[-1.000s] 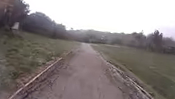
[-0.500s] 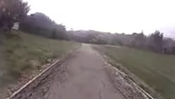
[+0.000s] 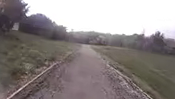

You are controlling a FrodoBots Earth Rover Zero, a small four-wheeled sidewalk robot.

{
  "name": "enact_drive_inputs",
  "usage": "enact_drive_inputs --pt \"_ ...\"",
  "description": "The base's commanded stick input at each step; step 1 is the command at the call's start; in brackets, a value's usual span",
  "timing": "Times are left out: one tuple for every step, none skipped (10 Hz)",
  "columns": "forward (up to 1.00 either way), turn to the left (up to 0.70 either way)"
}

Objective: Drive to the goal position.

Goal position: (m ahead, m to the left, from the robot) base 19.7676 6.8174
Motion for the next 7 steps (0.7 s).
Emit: enact_drive_inputs --pt "0.45 0.00" --pt "0.45 0.00" --pt "0.45 0.00" --pt "0.45 0.00" --pt "0.45 0.00" --pt "0.45 0.00" --pt "0.45 0.00"
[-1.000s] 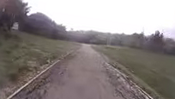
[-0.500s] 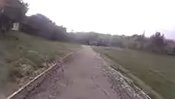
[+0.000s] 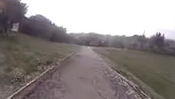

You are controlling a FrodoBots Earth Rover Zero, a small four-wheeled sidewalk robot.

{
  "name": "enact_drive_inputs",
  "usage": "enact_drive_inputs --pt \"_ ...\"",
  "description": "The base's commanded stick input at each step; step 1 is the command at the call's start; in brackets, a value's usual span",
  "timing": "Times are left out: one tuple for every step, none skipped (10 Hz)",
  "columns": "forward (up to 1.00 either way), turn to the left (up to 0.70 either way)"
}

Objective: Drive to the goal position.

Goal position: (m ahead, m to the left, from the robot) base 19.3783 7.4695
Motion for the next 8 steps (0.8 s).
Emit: enact_drive_inputs --pt "0.45 0.00" --pt "0.45 0.00" --pt "0.45 0.00" --pt "0.45 0.00" --pt "0.42 0.00" --pt "0.14 0.00" --pt "0.14 0.00" --pt "0.42 0.00"
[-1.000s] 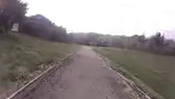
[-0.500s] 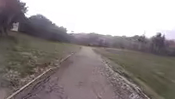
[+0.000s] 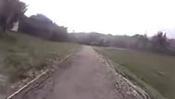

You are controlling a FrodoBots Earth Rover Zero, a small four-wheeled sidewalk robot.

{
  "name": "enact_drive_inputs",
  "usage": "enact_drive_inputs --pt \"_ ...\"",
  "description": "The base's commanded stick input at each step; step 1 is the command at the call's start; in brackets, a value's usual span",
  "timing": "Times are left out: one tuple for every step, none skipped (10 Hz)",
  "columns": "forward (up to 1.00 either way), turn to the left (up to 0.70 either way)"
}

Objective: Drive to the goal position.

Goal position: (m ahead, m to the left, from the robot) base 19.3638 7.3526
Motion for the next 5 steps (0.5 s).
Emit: enact_drive_inputs --pt "0.45 0.00" --pt "0.45 0.00" --pt "0.45 0.00" --pt "0.45 0.00" --pt "0.45 0.00"
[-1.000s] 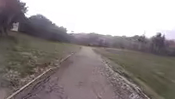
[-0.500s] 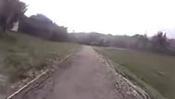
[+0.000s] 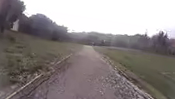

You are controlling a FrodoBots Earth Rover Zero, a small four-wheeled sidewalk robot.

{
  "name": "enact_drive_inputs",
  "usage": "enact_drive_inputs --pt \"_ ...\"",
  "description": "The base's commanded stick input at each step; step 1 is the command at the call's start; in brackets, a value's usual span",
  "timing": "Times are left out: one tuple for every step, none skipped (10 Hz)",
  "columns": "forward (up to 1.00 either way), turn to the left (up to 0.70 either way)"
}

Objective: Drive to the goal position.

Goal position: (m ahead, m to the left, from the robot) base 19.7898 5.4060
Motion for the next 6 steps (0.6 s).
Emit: enact_drive_inputs --pt "0.45 0.00" --pt "0.45 0.00" --pt "0.60 0.00" --pt "0.60 0.00" --pt "0.64 0.00" --pt "0.70 0.00"
